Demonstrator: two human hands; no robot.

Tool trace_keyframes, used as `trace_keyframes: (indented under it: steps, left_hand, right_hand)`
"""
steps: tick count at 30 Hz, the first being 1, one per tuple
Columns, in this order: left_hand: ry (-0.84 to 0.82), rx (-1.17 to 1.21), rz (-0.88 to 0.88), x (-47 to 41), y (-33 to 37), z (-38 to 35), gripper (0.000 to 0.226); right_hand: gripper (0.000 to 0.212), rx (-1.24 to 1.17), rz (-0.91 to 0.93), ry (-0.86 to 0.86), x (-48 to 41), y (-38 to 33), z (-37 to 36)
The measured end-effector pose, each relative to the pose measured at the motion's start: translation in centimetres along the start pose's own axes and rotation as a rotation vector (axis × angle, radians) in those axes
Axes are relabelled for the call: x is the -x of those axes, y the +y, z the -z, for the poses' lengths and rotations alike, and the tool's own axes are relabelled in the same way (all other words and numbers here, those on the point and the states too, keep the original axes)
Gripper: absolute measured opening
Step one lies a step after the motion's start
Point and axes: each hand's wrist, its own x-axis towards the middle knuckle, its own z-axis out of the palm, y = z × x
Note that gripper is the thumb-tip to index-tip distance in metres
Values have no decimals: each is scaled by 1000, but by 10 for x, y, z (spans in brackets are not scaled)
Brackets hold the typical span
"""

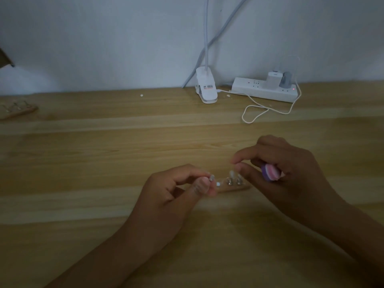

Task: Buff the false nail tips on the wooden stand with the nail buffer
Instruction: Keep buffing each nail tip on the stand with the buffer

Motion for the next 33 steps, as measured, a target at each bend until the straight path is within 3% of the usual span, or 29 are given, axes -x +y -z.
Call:
trace_keyframes:
  steps: [8, 22, 33]
  left_hand:
    - [-38, -13, 22, 2, 6, -2, 18]
    - [-109, -14, 6, 2, 4, 0, 20]
    - [-69, -21, -32, 6, 6, 2, 14]
  right_hand:
    - [16, 55, 90, 68, 5, -23, -9]
    - [18, 3, 143, 43, 7, -23, -15]
    - [14, -280, 105, 68, 9, -24, -21]
